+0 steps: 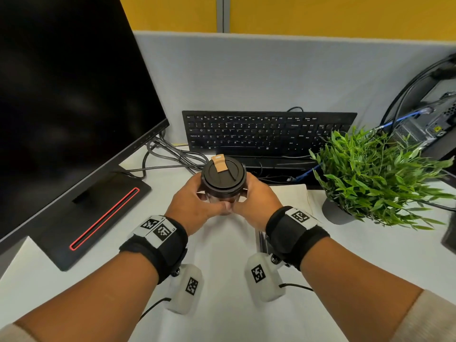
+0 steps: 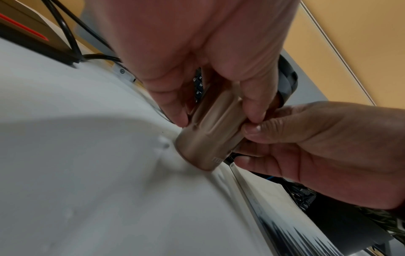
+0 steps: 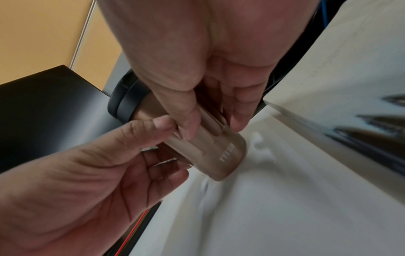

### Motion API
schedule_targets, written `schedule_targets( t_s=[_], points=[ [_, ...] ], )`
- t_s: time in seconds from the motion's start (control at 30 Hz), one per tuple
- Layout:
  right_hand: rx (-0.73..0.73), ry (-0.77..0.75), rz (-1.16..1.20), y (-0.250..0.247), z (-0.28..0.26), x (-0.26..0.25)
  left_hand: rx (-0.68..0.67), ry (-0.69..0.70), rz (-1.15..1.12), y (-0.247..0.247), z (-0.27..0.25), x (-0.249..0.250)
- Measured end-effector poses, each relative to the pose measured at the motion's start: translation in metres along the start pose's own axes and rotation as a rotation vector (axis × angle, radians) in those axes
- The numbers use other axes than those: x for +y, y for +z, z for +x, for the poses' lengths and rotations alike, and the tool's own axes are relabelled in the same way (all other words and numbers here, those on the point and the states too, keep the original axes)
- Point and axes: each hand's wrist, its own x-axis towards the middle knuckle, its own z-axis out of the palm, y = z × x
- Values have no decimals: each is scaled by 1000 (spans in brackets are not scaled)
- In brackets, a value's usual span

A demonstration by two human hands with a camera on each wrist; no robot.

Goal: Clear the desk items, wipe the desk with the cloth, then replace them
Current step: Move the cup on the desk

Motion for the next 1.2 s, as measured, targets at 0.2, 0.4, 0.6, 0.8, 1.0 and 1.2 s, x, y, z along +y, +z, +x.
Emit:
schedule_targets(
  t_s=[0.2,0.4,0.6,0.8,1.0,1.2],
  points=[
    [9,-4,-10,1,2,1,4,3,8,0,0,-1],
    [21,-2,4,3,0,1,3,-1,18,-1,0,0],
    [15,-16,17,4,-2,-1,5,-6,21,-2,-3,1],
    [141,122,-354,-20,-24,27,2,-37,-12,-2,-3,-1],
    [-51,358,-573,-35,-52,67,-5,-55,-19,5,-8,-5],
    [-77,325,-572,-22,-45,64,15,-63,-7,6,-11,-1]
  ],
)
